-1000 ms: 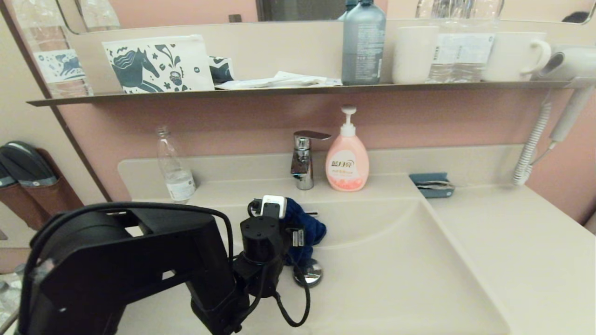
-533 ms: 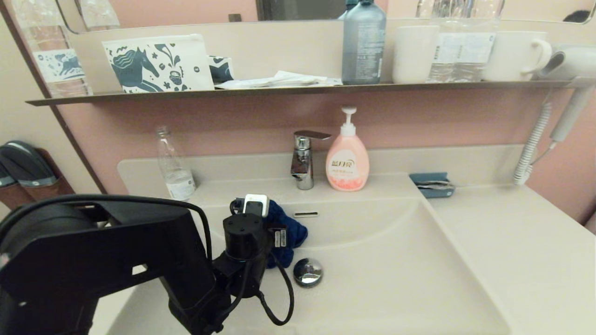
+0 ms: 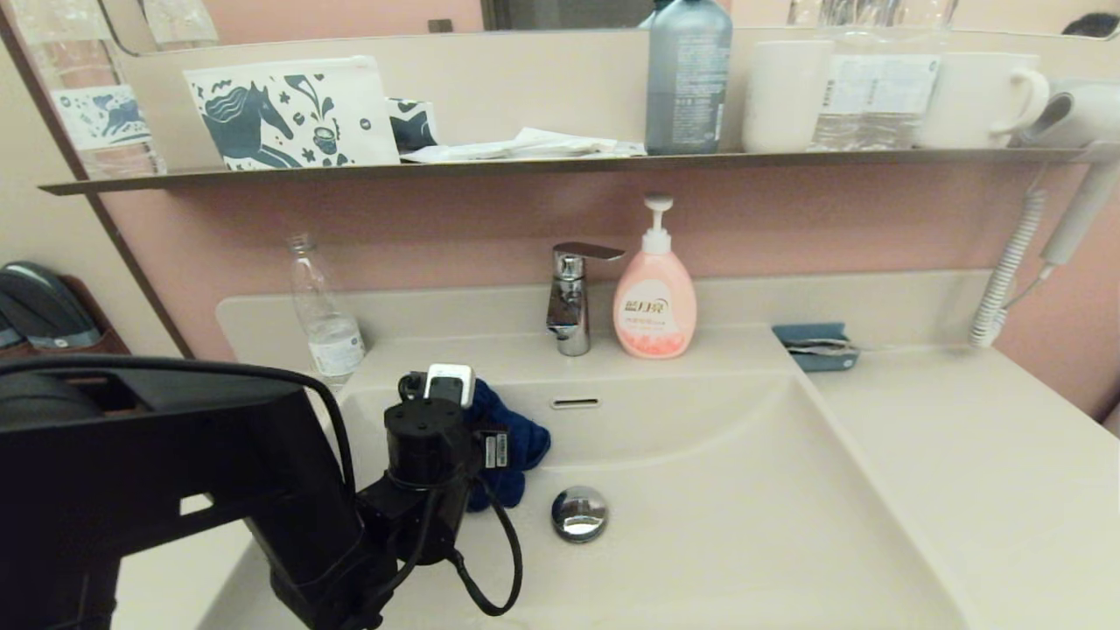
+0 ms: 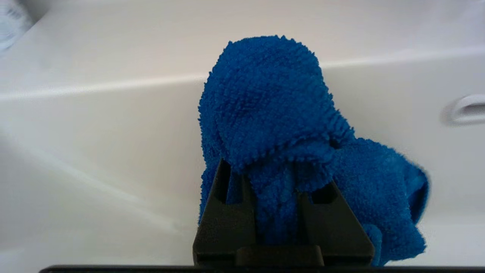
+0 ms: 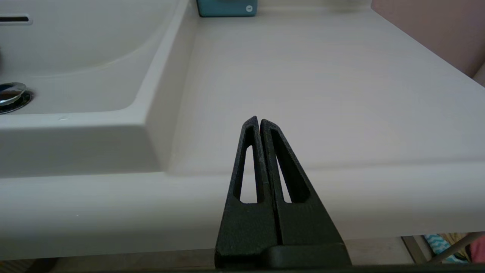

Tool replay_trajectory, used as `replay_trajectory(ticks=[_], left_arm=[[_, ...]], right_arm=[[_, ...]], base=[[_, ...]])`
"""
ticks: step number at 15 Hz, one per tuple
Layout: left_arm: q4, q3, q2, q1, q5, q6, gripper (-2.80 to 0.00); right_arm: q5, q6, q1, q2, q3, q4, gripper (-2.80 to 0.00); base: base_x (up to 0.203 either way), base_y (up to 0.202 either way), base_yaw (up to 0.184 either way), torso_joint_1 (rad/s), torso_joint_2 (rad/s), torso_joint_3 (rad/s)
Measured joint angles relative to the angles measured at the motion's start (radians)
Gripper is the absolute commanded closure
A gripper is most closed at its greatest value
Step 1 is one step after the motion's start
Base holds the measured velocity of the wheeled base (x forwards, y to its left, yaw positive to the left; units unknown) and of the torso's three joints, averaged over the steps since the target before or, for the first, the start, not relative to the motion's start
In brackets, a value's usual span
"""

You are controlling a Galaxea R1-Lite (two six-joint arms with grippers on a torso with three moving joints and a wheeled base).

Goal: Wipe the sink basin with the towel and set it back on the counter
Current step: Wipe the sink

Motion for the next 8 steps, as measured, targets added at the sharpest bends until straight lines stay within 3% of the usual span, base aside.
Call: replay_trajectory(ticks=[4,8], left_arm=[[-0.01,0.034,-0.025,0.034,-0.017,-0.002,0.0],[-0.014,0.037,-0.027,0.098,-0.098,0.004,0.0]], right_arm=[[0.0,0.0,0.0,0.0,0.0,0.0,0.0],[0.0,0.0,0.0,0.0,0.0,0.0,0.0]], base=[[0.0,0.0,0.0,0.0,0.0,0.0],[0.0,0.0,0.0,0.0,0.0,0.0]])
